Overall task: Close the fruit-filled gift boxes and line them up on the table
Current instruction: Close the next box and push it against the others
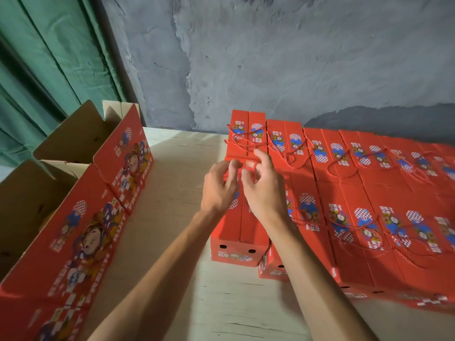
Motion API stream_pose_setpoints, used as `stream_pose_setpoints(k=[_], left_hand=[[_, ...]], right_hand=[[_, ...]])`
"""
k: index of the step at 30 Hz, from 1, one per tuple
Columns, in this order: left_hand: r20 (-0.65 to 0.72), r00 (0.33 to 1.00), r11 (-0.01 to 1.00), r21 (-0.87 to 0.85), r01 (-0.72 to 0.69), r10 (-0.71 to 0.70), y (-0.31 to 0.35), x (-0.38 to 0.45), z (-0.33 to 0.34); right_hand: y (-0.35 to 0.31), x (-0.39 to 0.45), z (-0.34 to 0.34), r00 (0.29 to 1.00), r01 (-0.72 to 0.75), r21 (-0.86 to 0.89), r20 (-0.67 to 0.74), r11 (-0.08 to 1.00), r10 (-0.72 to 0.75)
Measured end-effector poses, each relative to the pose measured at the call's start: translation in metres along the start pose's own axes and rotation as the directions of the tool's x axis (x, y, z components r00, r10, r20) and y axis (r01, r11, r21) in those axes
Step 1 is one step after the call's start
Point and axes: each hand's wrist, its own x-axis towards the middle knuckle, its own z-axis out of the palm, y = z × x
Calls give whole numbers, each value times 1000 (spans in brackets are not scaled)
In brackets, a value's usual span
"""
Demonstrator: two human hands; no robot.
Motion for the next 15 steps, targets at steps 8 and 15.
stream_pose_setpoints(k=[8, 15], left_hand=[[80, 996, 999, 21, -37, 35, 37, -57, -67], [0, 997, 968, 239, -81, 84, 68, -127, -173]], right_hand=[[-45, -79, 1, 999, -34, -218, 2, 975, 35], [-95, -156, 23, 990, 50, -5, 129, 999, -49]])
